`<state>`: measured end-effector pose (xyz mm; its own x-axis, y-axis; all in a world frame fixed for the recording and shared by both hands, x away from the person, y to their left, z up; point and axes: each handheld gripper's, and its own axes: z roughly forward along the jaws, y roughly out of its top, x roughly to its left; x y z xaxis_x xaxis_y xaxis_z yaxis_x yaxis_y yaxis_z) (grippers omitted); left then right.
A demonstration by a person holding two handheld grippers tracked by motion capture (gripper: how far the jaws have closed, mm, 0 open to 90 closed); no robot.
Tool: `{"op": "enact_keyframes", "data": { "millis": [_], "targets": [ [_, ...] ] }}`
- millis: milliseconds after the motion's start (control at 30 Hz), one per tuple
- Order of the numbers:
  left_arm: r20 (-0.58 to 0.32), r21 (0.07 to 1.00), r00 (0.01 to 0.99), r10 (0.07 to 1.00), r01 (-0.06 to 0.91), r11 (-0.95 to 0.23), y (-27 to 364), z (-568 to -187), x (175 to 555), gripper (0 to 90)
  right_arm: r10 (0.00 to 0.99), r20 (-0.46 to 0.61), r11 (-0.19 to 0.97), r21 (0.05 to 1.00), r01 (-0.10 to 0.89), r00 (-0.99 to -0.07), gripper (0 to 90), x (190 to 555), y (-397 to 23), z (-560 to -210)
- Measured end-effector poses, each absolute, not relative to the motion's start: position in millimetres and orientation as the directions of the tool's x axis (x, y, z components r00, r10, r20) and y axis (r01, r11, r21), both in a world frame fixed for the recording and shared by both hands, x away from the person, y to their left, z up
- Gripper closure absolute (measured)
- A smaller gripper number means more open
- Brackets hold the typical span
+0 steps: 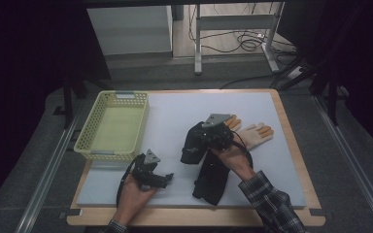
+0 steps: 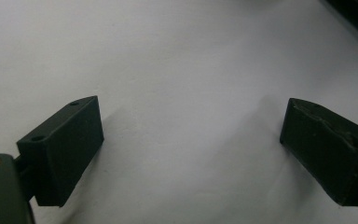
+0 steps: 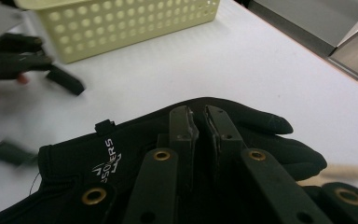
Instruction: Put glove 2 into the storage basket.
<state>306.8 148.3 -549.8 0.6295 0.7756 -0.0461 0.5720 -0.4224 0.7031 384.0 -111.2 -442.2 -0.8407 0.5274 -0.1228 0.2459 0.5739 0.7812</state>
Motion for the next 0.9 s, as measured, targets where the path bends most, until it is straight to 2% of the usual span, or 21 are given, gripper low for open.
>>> {"op": "enact_keyframes", "data": {
  "millis": [367, 700, 800, 900],
  "targets": [
    [-0.050, 0.704, 0.628, 0.777, 0.574, -0.418, 148, -550, 307, 6.1, 0.536, -0.116, 0.558, 0.792, 0.247, -0.836, 81.2, 329, -154, -448],
    [-0.049, 0.702, 0.629, 0.776, 0.575, -0.421, 148, -550, 307, 6.1, 0.568, -0.082, 0.527, 0.800, 0.285, -0.819, 81.2, 307, -162, -486],
    [-0.047, 0.701, 0.630, 0.775, 0.573, -0.424, 148, -550, 307, 6.1, 0.569, -0.066, 0.530, 0.792, 0.304, -0.820, 78.5, 304, -163, -498],
    [-0.047, 0.702, 0.630, 0.775, 0.573, -0.424, 148, -550, 307, 6.1, 0.572, -0.054, 0.538, 0.778, 0.325, -0.818, 71.9, 302, -164, -509]
  ]
}}
